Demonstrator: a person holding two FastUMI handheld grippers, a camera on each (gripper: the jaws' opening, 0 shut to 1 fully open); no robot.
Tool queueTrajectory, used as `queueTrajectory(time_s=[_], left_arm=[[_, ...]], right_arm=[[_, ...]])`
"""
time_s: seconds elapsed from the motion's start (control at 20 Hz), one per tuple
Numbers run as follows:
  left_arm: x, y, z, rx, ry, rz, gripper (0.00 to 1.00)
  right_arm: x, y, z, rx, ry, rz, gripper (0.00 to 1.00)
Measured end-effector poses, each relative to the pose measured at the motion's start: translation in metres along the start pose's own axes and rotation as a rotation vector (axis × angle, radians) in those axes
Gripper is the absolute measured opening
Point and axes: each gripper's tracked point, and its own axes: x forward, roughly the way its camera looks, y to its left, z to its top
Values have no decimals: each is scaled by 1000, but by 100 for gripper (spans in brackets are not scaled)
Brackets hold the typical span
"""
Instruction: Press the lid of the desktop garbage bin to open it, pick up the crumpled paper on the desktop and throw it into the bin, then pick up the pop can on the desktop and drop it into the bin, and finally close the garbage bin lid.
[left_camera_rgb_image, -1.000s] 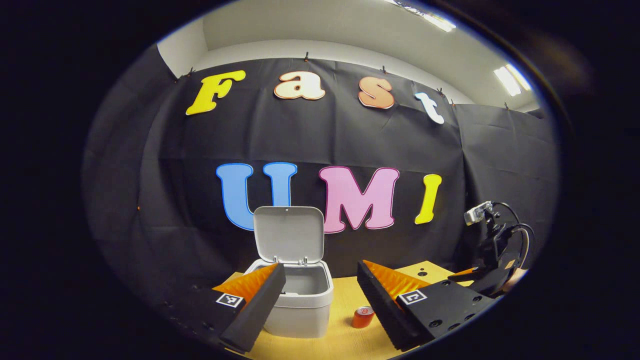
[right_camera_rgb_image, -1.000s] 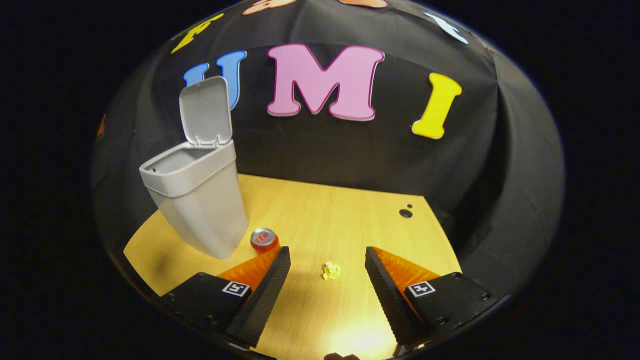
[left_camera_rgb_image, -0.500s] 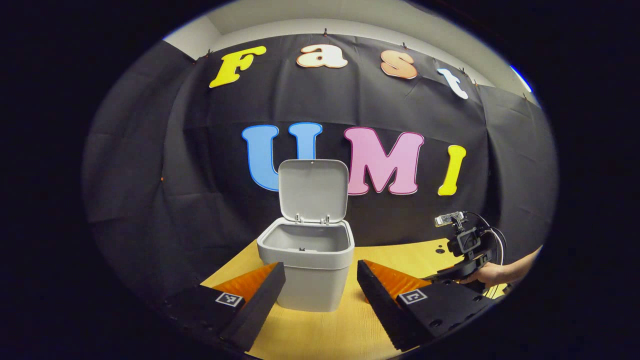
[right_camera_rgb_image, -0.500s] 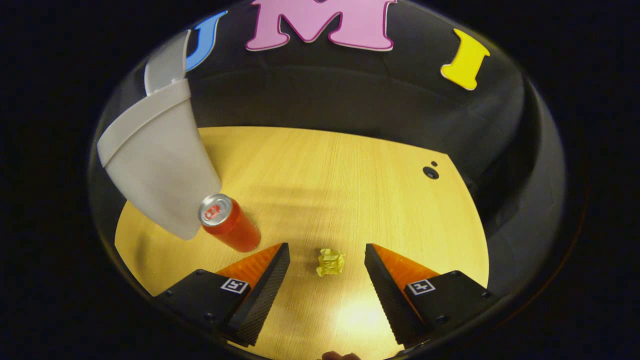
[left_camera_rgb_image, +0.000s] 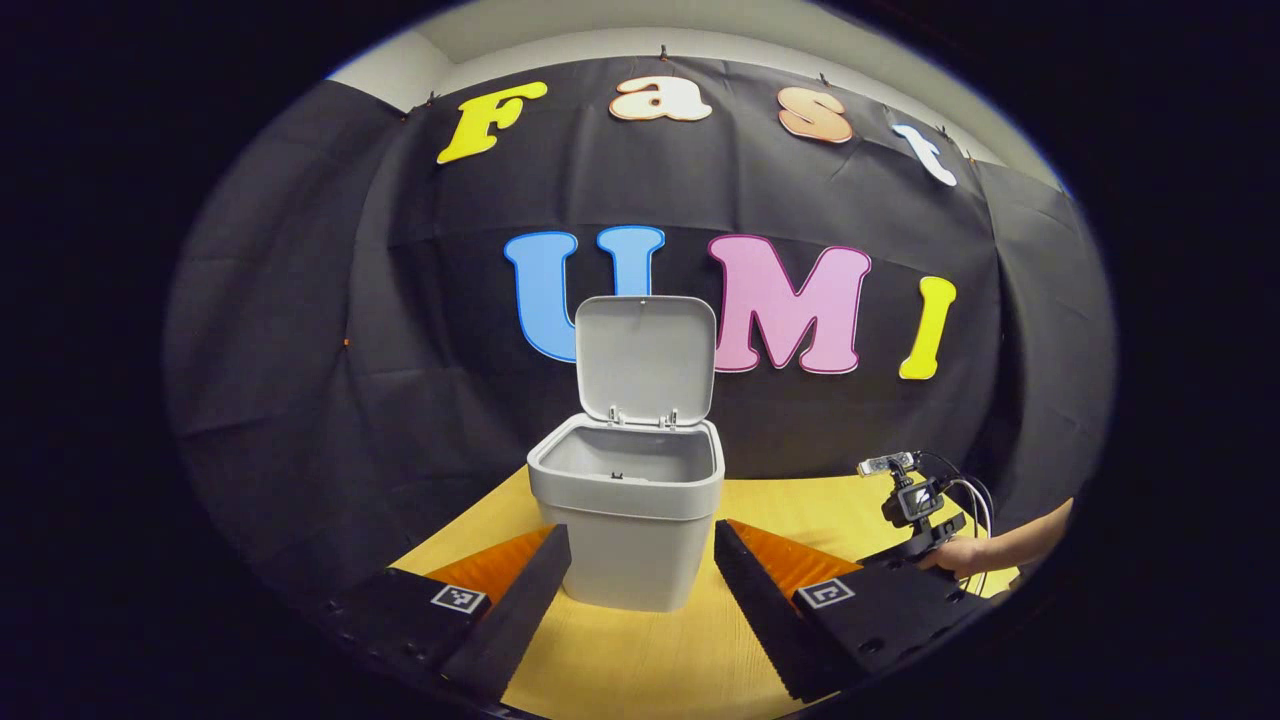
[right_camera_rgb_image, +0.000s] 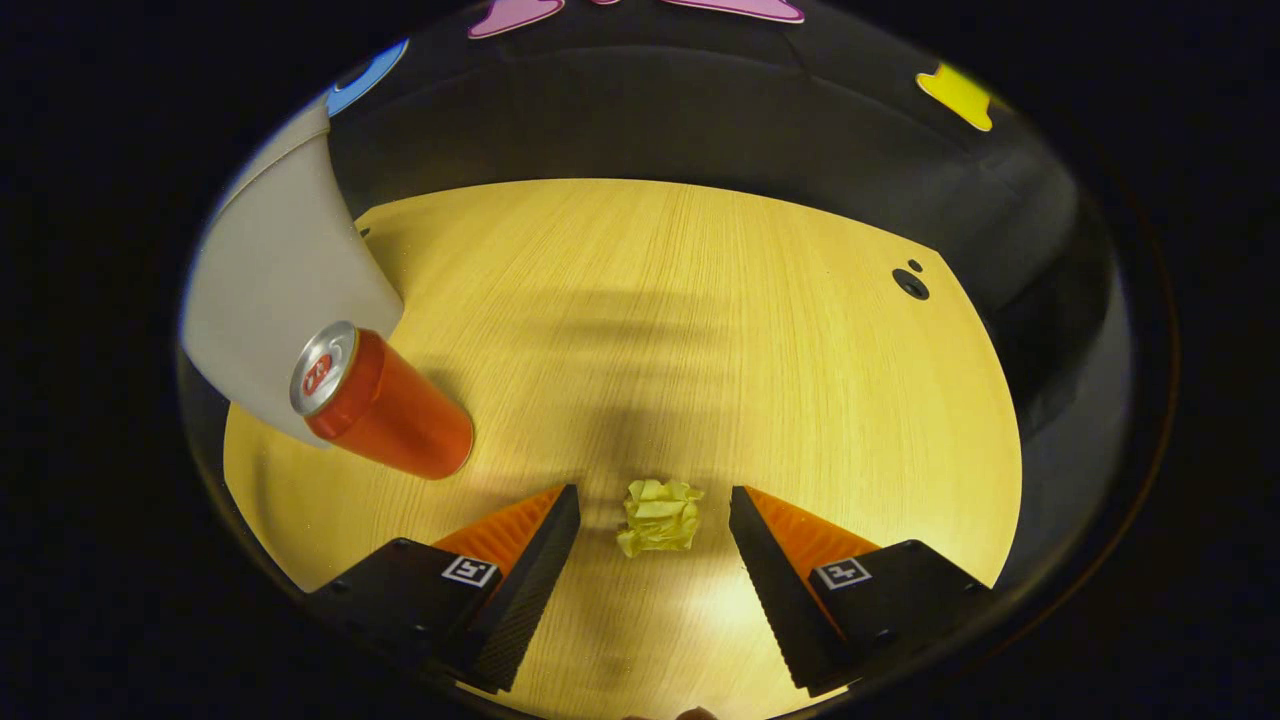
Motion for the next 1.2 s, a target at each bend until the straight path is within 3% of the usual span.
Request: queueTrajectory(time_s=[0.1,0.3,0.4,0.45,0.55,0.6,0.65,0.7,0.75,0.8,0.9,1.2], left_arm=[[5,-4,4,2,-3,-3,97],[10,-15,15,40,-23,-20,97],[10,-22,16,48,-29,-39,97],[9,-24,17,51,-29,-46,97],[8,-26,15,56,-26,-59,97],[7,-27,13,54,-23,-65,97],[8,-27,12,49,-17,-70,98],[8,-26,9,44,-11,-75,97],[9,-25,7,38,-6,-79,97],[8,-24,5,34,-1,-83,97],[9,-18,4,31,8,-80,97],[10,-7,14,33,-10,-116,97]], right_arm=[[3,2,-3,14,14,7,95],[10,-2,-8,63,38,11,76],[13,-2,-15,48,55,23,73],[14,-2,-11,58,45,39,62],[12,-1,-12,74,53,51,54],[10,-2,-10,79,45,52,34],[8,-3,-8,81,35,47,43],[5,1,-5,83,28,59,40],[1,3,-3,90,17,67,23],[-6,8,-1,98,22,88,34],[-22,9,11,104,-5,109,34],[-102,23,92,8,-233,151,33]])
